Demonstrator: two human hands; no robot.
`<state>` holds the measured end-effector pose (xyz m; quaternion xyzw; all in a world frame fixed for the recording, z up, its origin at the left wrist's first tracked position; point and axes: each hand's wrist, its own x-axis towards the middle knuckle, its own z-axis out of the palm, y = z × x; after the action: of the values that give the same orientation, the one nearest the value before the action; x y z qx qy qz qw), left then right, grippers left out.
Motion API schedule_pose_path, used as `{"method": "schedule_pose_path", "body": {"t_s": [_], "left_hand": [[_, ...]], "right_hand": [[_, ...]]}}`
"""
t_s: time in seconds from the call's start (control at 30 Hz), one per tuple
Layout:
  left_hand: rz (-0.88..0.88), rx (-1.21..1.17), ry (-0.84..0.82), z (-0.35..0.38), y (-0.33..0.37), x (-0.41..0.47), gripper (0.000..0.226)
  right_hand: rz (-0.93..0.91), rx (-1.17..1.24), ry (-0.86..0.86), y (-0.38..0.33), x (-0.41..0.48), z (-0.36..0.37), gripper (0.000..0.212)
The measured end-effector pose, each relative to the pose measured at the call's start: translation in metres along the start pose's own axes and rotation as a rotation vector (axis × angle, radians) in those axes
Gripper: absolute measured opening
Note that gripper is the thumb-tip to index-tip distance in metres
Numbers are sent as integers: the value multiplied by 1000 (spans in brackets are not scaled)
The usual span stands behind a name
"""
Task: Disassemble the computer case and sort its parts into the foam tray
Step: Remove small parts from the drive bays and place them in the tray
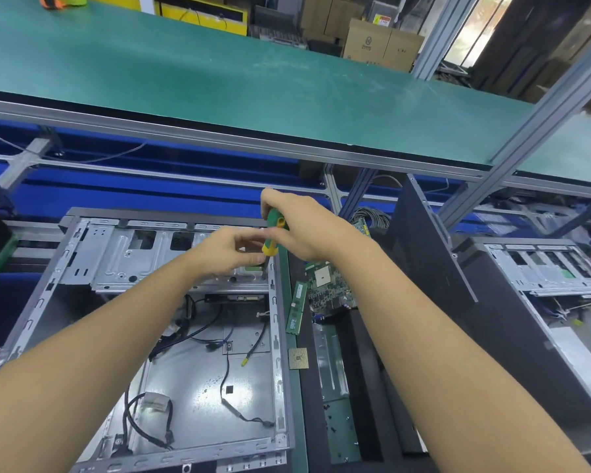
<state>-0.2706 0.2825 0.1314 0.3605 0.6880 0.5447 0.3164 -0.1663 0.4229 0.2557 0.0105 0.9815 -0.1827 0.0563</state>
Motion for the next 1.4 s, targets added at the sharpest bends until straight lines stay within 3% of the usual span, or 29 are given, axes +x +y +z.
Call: {"method": "schedule_pose_path", "body": {"t_s": [0.17, 0.27, 0.33, 0.4, 0.5, 0.6, 0.7, 0.77, 0.83, 0.93, 1.0, 1.07, 1.2, 1.3, 1.4], "left_hand": [[15, -171, -148, -2, 21, -5, 21], [24, -72, -17, 1, 31, -6, 8], [36, 17, 129, 4, 31, -4, 9], [45, 63, 226, 10, 30, 0, 13], [34, 235, 308, 21, 34, 5, 35], [21, 227, 191, 15, 41, 4, 41], [-2, -13, 27, 7, 43, -3, 33], [-14, -51, 22, 8, 43, -5, 28], [-13, 77, 100, 10, 45, -3, 24], [-46, 313, 251, 16, 45, 3, 36], [-55, 351, 297, 21, 45, 4, 37], [-80, 293, 240, 22, 47, 4, 37], [-33, 46, 122, 14, 50, -8, 28], [-38, 96, 223, 15, 51, -10, 28], [-23, 263, 338, 21, 48, -5, 23]], "right_hand": [[49, 112, -115, -2, 4, -12, 23], [89, 48, -109, -7, 6, -11, 16], [181, -133, -45, -11, 8, -6, 50], [289, -284, 50, -18, 12, -2, 62], [313, -331, 67, -21, 20, 0, 31], [260, -130, -34, -18, 21, -5, 14], [220, -158, -144, -18, 17, -18, 23], [194, -179, -198, -18, 16, -21, 29], [191, -144, -237, -17, 16, -21, 31], [275, -33, -143, -19, 16, -16, 53], [292, -168, -73, -19, 17, -11, 41], [273, -244, -34, -17, 20, -10, 29], [189, -175, -200, -13, 25, -26, 22], [111, -173, -278, -12, 24, -32, 22], [129, -146, -238, -6, 24, -22, 34]]}}
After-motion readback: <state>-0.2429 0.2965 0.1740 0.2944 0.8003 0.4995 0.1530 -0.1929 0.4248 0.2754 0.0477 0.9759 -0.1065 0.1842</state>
